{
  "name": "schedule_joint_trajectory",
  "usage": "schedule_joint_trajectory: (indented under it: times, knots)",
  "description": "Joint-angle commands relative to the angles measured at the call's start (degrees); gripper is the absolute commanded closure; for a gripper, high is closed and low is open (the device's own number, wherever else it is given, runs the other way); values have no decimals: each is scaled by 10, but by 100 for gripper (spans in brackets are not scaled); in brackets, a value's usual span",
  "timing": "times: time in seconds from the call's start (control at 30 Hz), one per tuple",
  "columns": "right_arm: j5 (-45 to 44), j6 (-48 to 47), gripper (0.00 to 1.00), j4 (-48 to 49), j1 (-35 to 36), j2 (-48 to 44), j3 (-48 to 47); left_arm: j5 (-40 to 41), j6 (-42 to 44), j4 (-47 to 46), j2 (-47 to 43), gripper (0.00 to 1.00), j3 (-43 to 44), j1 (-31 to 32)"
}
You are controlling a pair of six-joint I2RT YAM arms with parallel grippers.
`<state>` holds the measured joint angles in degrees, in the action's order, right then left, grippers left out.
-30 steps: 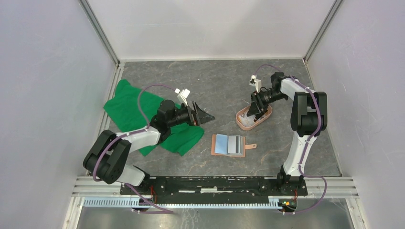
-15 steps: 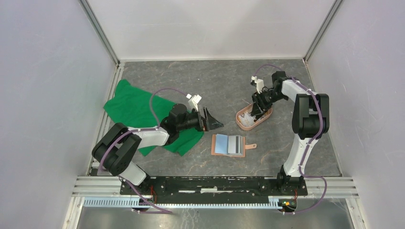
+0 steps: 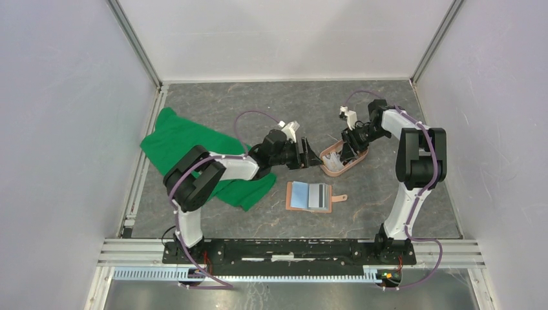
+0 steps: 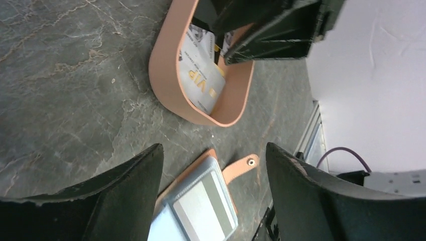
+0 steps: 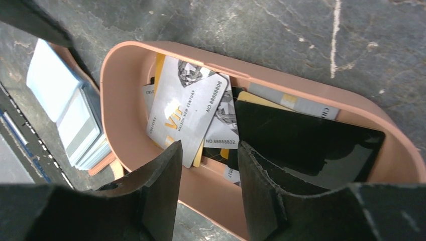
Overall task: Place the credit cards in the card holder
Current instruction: Pick up the credit card from the storage box.
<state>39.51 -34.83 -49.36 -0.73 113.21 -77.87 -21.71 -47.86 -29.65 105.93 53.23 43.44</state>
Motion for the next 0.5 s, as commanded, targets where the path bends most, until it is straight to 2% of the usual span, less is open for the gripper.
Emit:
schedule_joint_trajectory:
  times: [0.0,0.33,0.47]
  knots:
    - [46,-14,49,-27,4,5,-2,31,20,65,53,22,65,16]
    - [143,-27,53,-67,4,27,-24,41,35,108,99,41,106,27]
    - [98,20,53,4,4,4,-8,44,38,109,103,41,112,27]
